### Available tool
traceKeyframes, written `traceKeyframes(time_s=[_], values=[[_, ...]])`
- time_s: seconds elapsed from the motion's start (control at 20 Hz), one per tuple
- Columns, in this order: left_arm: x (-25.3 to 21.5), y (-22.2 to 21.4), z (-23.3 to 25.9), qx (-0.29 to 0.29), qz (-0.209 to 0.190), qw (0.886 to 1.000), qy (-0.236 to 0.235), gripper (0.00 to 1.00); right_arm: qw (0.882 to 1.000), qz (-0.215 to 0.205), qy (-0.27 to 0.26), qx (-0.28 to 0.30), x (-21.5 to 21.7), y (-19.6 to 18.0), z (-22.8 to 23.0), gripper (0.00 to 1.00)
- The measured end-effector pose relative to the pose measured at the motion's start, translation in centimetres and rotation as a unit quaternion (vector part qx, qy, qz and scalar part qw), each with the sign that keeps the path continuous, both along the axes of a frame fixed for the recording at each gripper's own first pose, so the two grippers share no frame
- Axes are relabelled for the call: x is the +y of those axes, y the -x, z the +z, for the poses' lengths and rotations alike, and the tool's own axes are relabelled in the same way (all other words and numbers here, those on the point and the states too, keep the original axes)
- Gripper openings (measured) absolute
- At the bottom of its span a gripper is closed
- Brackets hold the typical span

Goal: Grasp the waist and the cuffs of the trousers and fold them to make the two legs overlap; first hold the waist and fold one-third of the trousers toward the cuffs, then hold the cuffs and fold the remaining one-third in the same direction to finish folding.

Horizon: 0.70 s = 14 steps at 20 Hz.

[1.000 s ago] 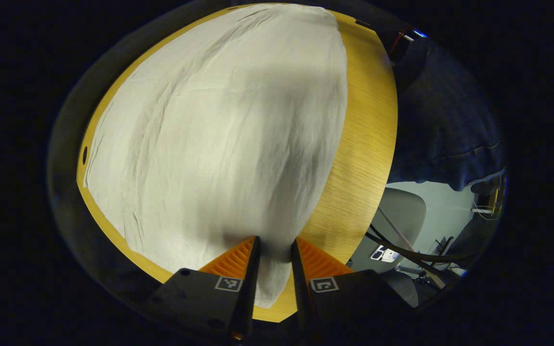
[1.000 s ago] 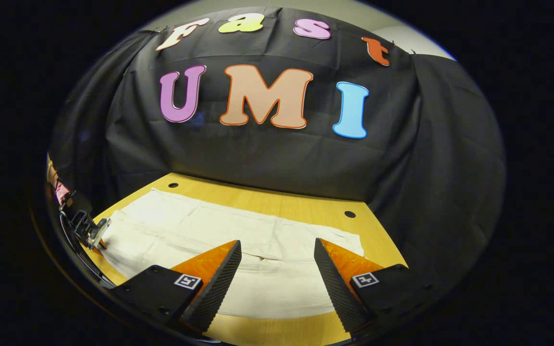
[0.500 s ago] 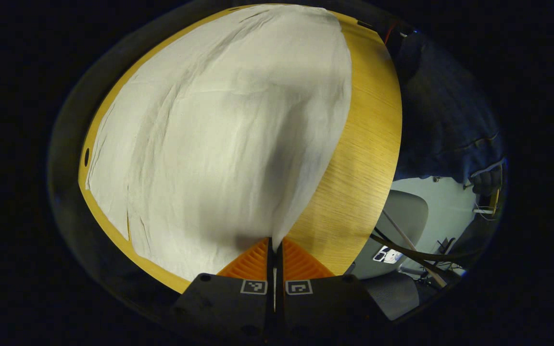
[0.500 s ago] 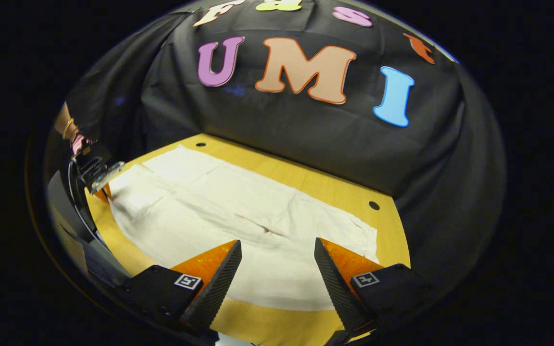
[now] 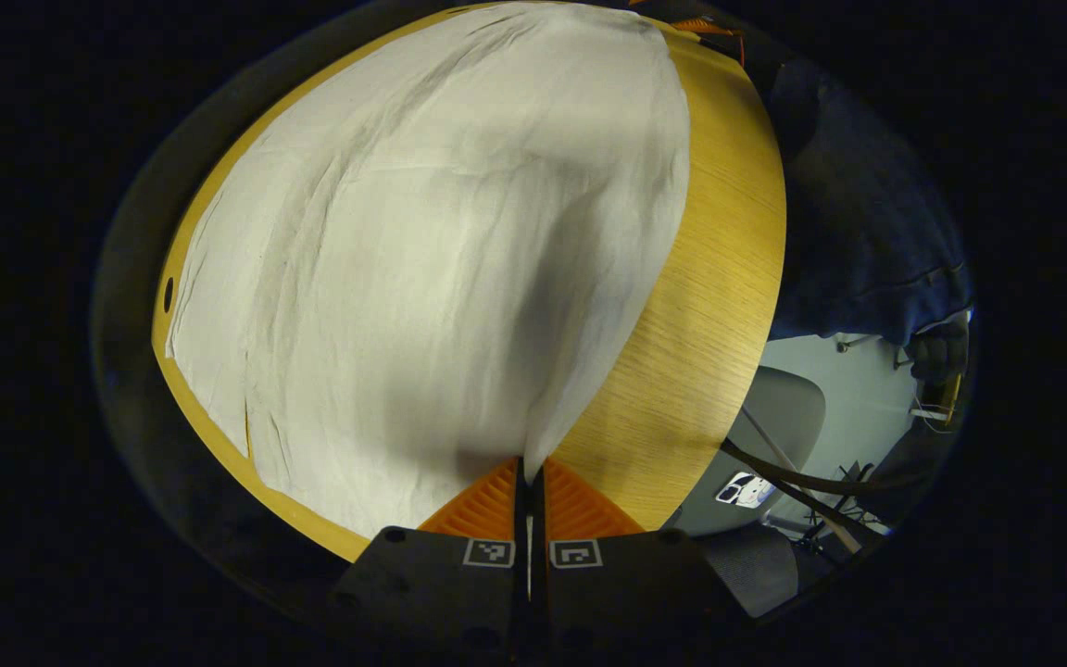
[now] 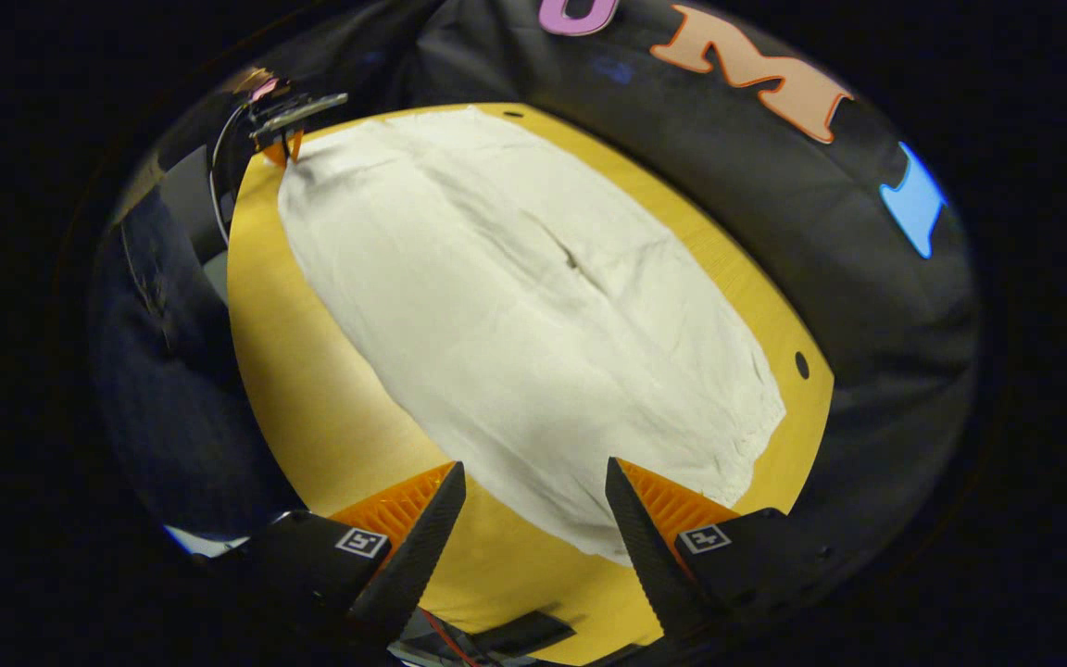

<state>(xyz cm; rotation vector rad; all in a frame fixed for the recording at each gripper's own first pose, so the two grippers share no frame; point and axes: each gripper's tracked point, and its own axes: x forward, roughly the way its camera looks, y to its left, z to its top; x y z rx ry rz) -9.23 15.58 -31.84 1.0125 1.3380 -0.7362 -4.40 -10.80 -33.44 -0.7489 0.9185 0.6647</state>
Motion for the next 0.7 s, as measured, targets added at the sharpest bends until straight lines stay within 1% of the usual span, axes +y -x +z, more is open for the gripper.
traceKeyframes(time_s=[0.1,0.25,0.3,0.5,0.7], values=[[0.1,0.0,0.0,-0.004,0.007,1.000,-0.001,0.00,0.999,0.014,0.024,0.027,-1.6,0.2,-1.8,0.99],[0.1,-0.1,0.0,-0.005,0.008,1.000,-0.007,0.00,0.996,0.017,0.038,0.080,-3.2,0.6,-3.7,0.99],[0.0,-0.1,0.0,-0.004,0.009,1.000,-0.008,0.00,0.995,0.018,0.041,0.090,-3.3,0.5,-4.0,0.98],[0.1,-0.1,-0.1,-0.001,0.016,1.000,-0.011,0.00,0.990,0.023,0.045,0.129,-3.5,-0.2,-4.9,0.99],[0.1,-0.1,0.0,0.000,0.018,1.000,-0.010,0.00,0.986,0.020,0.042,0.160,-3.3,-0.2,-5.1,0.93]])
